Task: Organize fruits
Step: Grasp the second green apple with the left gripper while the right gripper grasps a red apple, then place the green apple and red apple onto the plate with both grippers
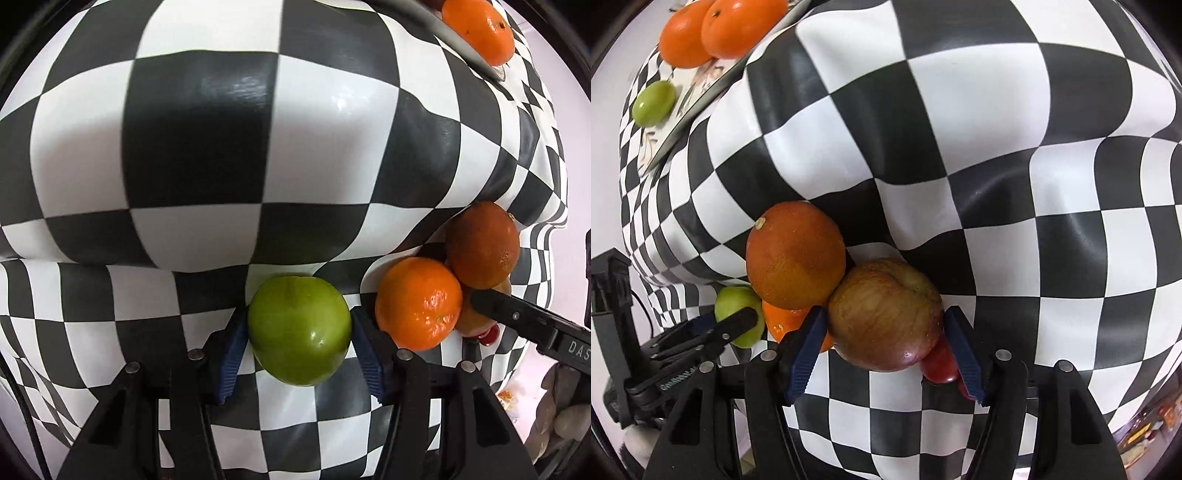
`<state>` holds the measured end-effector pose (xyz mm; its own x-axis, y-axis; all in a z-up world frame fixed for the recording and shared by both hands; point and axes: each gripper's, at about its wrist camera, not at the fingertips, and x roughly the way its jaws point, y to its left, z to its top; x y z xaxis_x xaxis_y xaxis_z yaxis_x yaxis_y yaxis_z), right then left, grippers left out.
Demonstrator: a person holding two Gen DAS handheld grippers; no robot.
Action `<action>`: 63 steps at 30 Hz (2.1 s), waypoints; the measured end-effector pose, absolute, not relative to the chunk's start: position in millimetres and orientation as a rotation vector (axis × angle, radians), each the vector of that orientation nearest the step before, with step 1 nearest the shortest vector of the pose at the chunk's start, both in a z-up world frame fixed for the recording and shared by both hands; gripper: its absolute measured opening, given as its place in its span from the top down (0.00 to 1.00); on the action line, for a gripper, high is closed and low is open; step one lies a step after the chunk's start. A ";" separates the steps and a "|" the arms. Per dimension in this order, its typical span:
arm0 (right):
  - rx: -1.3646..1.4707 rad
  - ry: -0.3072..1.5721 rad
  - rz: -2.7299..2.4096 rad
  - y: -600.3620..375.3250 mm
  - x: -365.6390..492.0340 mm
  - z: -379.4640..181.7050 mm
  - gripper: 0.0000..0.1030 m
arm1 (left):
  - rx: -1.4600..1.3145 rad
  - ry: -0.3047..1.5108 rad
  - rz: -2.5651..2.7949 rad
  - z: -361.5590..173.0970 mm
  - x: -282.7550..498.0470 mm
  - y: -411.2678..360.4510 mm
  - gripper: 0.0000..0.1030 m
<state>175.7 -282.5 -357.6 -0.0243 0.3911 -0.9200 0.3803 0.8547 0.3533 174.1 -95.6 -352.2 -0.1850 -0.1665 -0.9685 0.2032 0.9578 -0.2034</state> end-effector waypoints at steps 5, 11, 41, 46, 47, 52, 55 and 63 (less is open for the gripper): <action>0.693 1.629 0.032 -290.6 174.9 -371.5 0.33 | 0.009 1.710 -0.312 -354.6 173.0 -77.5 0.49; 0.607 1.582 -0.007 -283.5 169.8 -355.0 0.33 | 0.065 1.643 -0.287 -334.9 158.7 -63.2 0.49; 0.397 1.419 0.163 -211.0 363.5 -226.9 0.33 | 0.049 1.525 -0.232 -233.8 335.8 -43.4 0.49; 0.378 1.486 0.135 -210.5 383.4 -244.3 0.32 | 0.043 1.561 -0.203 -243.9 352.8 -39.1 0.49; 0.388 1.491 0.132 -210.7 384.3 -246.1 0.32 | 0.043 1.576 -0.205 -246.3 354.7 -39.0 0.49; 0.364 1.531 0.106 -207.3 389.2 -247.4 0.32 | -0.023 1.618 -0.192 -250.9 365.4 -35.8 0.41; 0.397 1.526 0.096 -209.4 388.7 -243.6 0.09 | -0.056 1.603 -0.188 -246.3 369.9 -28.1 0.12; 0.339 1.496 0.056 -211.8 383.8 -224.5 0.06 | -0.071 1.567 -0.183 -231.4 361.4 -17.4 0.11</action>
